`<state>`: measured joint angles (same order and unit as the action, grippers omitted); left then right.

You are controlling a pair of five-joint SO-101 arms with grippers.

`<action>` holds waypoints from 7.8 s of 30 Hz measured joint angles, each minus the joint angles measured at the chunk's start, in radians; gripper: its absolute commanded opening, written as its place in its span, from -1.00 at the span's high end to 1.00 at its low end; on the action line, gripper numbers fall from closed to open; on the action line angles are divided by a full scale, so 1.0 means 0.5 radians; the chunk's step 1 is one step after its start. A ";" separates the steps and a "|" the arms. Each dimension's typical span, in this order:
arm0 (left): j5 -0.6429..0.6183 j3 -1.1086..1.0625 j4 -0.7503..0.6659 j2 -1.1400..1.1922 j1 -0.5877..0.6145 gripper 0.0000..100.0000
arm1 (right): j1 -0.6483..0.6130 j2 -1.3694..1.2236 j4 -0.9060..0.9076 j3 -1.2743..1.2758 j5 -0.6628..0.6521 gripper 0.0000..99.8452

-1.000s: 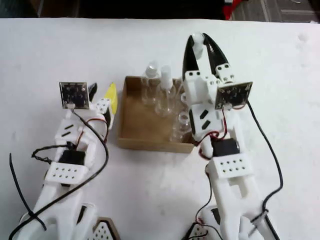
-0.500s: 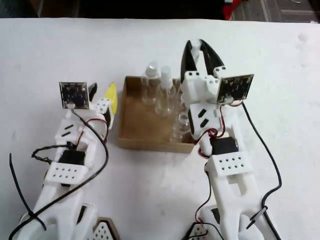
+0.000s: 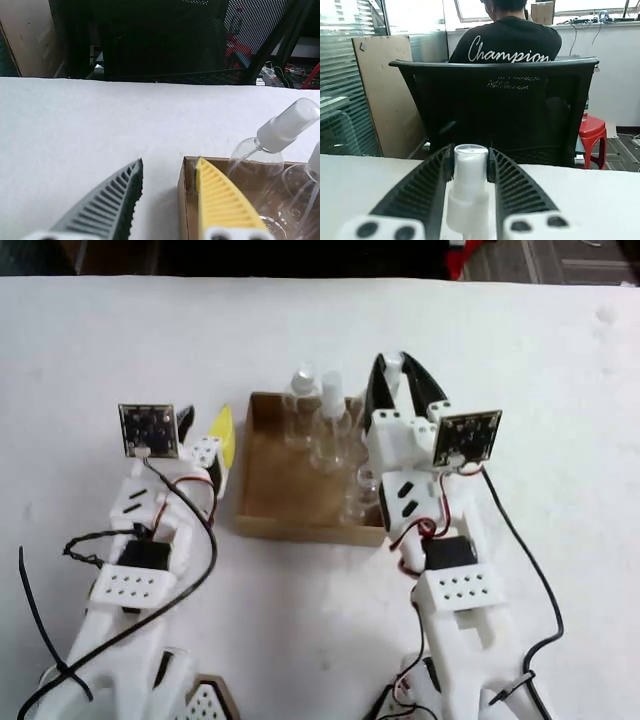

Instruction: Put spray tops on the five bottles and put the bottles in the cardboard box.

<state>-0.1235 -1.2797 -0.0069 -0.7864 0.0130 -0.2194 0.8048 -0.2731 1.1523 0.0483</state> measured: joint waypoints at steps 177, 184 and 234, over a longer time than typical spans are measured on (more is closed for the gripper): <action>0.000 0.000 0.000 0.000 0.000 0.68 | -0.095 -0.715 1.648 -0.976 -0.080 0.97; 0.000 0.000 0.000 0.000 0.000 0.68 | -0.095 -0.715 1.648 -0.976 -0.080 0.95; 0.000 0.000 0.000 0.000 0.000 0.68 | 0.697 -1.384 2.375 -1.231 -0.924 0.75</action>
<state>-0.1235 -1.2797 -0.0069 -0.7864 0.0130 0.1289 0.1128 0.9145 0.5370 -0.4135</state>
